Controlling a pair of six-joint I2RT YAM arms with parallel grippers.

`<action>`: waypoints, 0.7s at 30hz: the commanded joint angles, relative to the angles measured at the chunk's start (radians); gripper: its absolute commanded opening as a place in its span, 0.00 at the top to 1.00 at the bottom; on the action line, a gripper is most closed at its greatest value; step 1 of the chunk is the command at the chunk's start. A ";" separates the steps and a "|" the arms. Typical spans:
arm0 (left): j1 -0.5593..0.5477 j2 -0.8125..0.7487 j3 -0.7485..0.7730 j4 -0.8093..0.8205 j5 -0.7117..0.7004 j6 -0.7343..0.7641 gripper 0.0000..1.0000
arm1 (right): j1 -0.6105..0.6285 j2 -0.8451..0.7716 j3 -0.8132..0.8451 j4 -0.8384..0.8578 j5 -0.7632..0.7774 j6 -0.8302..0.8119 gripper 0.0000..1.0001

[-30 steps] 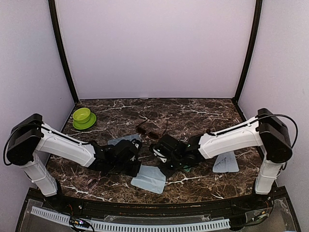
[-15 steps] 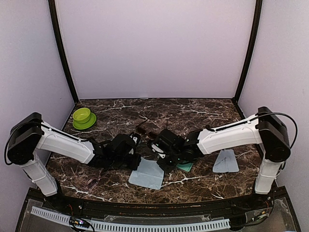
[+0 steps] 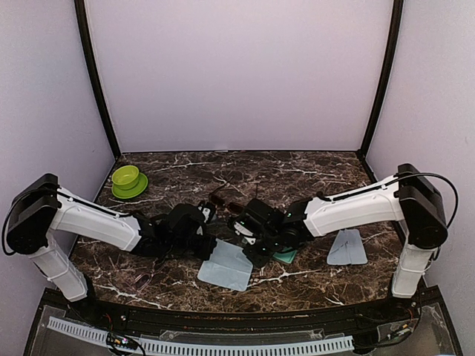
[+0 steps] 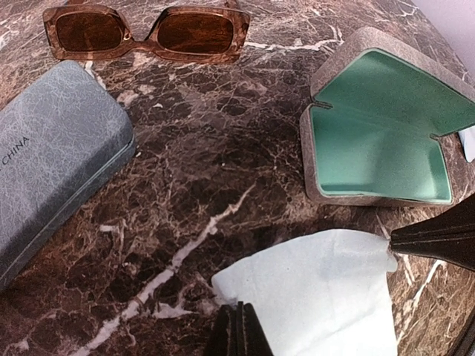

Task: Organize the sunglasses
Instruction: Pick up the glasses cleaning cloth from the center of the board.

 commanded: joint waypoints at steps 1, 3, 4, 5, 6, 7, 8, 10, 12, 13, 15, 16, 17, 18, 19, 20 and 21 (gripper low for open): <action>0.001 -0.046 -0.009 -0.028 0.012 0.024 1.00 | 0.006 -0.052 -0.011 0.010 -0.030 0.021 1.00; 0.001 -0.046 -0.011 -0.030 0.015 0.030 1.00 | 0.010 -0.052 -0.012 0.013 -0.030 0.026 1.00; 0.001 -0.047 -0.012 -0.030 0.019 0.030 1.00 | 0.013 -0.052 -0.011 0.013 -0.031 0.029 1.00; 0.002 -0.047 -0.013 -0.031 0.024 0.030 1.00 | 0.015 -0.052 -0.011 0.013 -0.032 0.028 1.00; 0.002 -0.046 -0.014 -0.032 0.028 0.030 1.00 | 0.018 -0.052 -0.011 0.013 -0.034 0.029 1.00; 0.001 -0.046 -0.015 -0.034 0.033 0.030 1.00 | 0.022 -0.052 -0.010 0.013 -0.035 0.030 1.00; 0.001 -0.047 -0.018 -0.037 0.037 0.030 1.00 | 0.025 -0.052 -0.010 0.013 -0.036 0.029 1.00; 0.000 -0.049 -0.022 -0.047 0.044 0.030 1.00 | 0.032 -0.053 -0.009 0.013 -0.038 0.028 1.00; 0.000 -0.053 -0.031 -0.051 0.047 0.028 1.00 | 0.039 -0.054 -0.007 0.013 -0.041 0.027 1.00; 0.000 -0.055 -0.036 -0.051 0.048 0.025 1.00 | 0.043 -0.054 -0.007 0.013 -0.040 0.024 1.00; 0.000 -0.064 -0.047 -0.051 0.051 0.021 1.00 | 0.054 -0.056 -0.008 0.012 -0.037 0.023 1.00; -0.001 -0.068 -0.052 -0.051 0.054 0.020 1.00 | 0.059 -0.058 -0.008 0.012 -0.037 0.023 1.00; -0.002 -0.073 -0.056 -0.051 0.055 0.020 1.00 | 0.064 -0.061 -0.009 0.013 -0.037 0.023 1.00; -0.002 -0.077 -0.059 -0.049 0.057 0.022 1.00 | 0.067 -0.063 -0.011 0.013 -0.036 0.024 1.00; -0.004 -0.080 -0.060 -0.049 0.058 0.024 1.00 | 0.073 -0.065 -0.011 0.017 -0.036 0.026 1.00; -0.006 -0.084 -0.060 -0.050 0.059 0.029 1.00 | 0.080 -0.067 -0.011 0.020 -0.039 0.027 1.00; -0.007 -0.084 -0.059 -0.052 0.060 0.033 1.00 | 0.085 -0.066 -0.011 0.019 -0.039 0.028 1.00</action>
